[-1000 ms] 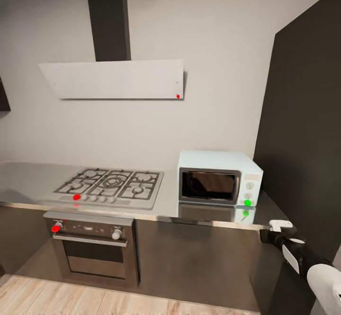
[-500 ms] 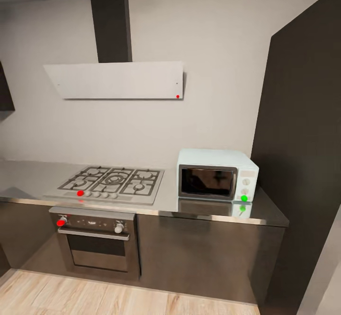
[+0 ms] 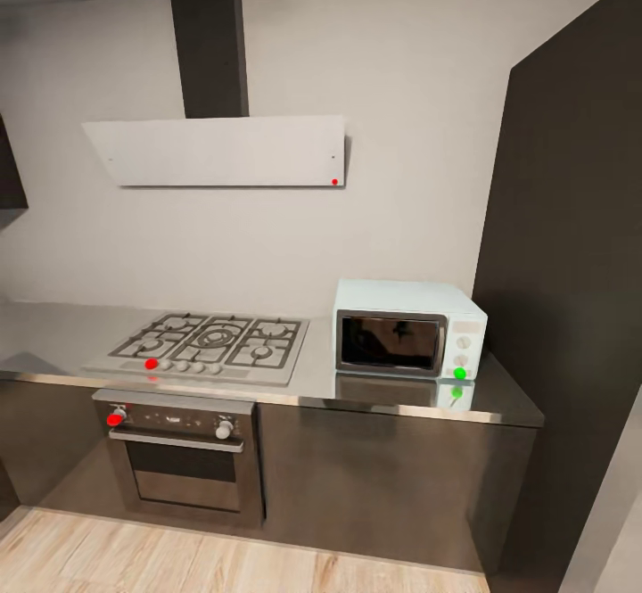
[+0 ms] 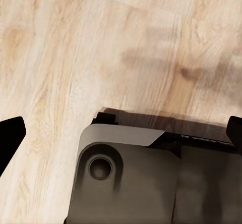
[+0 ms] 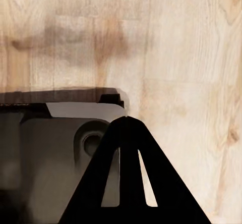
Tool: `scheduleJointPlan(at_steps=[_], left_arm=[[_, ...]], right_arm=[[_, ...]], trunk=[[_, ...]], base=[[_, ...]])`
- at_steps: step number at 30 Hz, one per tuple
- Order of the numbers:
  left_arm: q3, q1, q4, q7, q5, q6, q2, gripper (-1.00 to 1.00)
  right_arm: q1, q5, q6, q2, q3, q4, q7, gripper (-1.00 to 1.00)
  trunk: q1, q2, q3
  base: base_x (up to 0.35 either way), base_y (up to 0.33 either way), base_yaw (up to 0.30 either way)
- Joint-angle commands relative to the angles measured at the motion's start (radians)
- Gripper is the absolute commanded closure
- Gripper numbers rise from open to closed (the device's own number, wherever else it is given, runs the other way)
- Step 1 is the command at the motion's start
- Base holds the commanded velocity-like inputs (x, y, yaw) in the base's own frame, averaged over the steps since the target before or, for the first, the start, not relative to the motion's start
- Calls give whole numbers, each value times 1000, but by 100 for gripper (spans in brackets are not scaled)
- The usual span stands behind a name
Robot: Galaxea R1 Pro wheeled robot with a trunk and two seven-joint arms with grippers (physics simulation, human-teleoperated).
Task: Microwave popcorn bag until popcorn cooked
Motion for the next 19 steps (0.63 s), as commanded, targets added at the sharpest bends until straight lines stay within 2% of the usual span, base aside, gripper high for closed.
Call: scheduleJointPlan(at_steps=[1,2,3,19], left_arm=[[-8,-1,1,3,8,-3,0,-100],[-8,-1,1,3,8,-2,0,-100],[-5,-1,-13,5,5,0,4,-100],[-8,-1,-12,4,4,0,10,-100]], right_arm=[[-1,9,-4,1,-9,3,-2,100],[-1,9,-2,2,-9,3,-6,100],[-1,-96,-14,136,1,-6,-51,100],[-1,-96,-14,136,1,-6,-51,100]], trunk=[[0,-1,-2],[0,-1,-2],[0,-1,-2],[0,-1,-2]], base=[[0,0,0],[0,0,0],[0,0,0],[0,0,0]])
